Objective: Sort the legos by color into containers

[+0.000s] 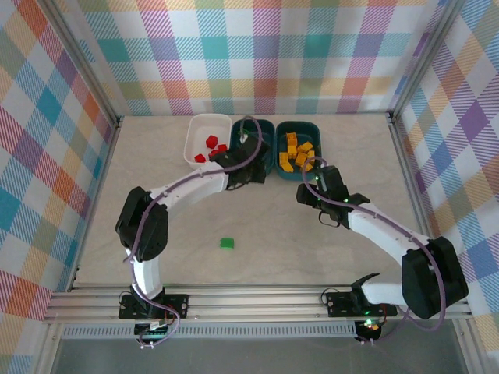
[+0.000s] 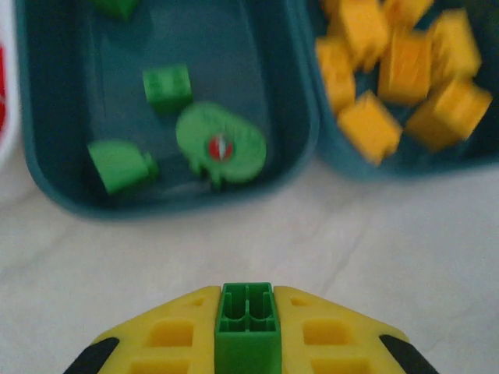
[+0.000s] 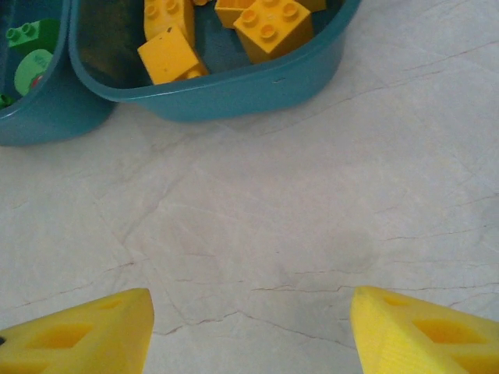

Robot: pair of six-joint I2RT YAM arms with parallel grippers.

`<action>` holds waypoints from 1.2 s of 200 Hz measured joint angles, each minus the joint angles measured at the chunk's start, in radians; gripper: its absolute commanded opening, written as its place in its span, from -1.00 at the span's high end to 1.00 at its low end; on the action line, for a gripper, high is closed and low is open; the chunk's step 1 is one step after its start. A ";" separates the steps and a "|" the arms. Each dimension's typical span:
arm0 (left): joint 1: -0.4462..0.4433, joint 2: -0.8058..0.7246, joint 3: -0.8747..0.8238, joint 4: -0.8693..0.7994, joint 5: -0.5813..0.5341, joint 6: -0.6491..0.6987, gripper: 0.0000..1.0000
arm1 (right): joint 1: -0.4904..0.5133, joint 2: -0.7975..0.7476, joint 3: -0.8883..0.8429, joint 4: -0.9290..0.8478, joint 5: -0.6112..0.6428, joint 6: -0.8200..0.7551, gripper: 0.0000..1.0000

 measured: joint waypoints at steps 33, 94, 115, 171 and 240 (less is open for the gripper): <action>0.126 0.135 0.237 -0.013 0.122 -0.063 0.82 | 0.000 -0.009 -0.031 0.046 0.039 0.025 -0.36; 0.217 0.483 0.682 -0.187 0.241 -0.096 0.69 | 0.000 -0.007 -0.036 0.085 0.065 0.058 -0.38; 0.218 0.519 0.724 -0.222 0.258 -0.097 0.60 | 0.000 -0.007 -0.042 0.087 0.071 0.061 -0.39; 0.222 0.531 0.740 -0.238 0.301 -0.094 -0.12 | 0.000 0.007 -0.042 0.092 0.072 0.062 -0.42; 0.210 0.374 0.481 -0.192 0.316 -0.093 -0.47 | 0.000 0.008 -0.043 0.094 0.072 0.062 -0.43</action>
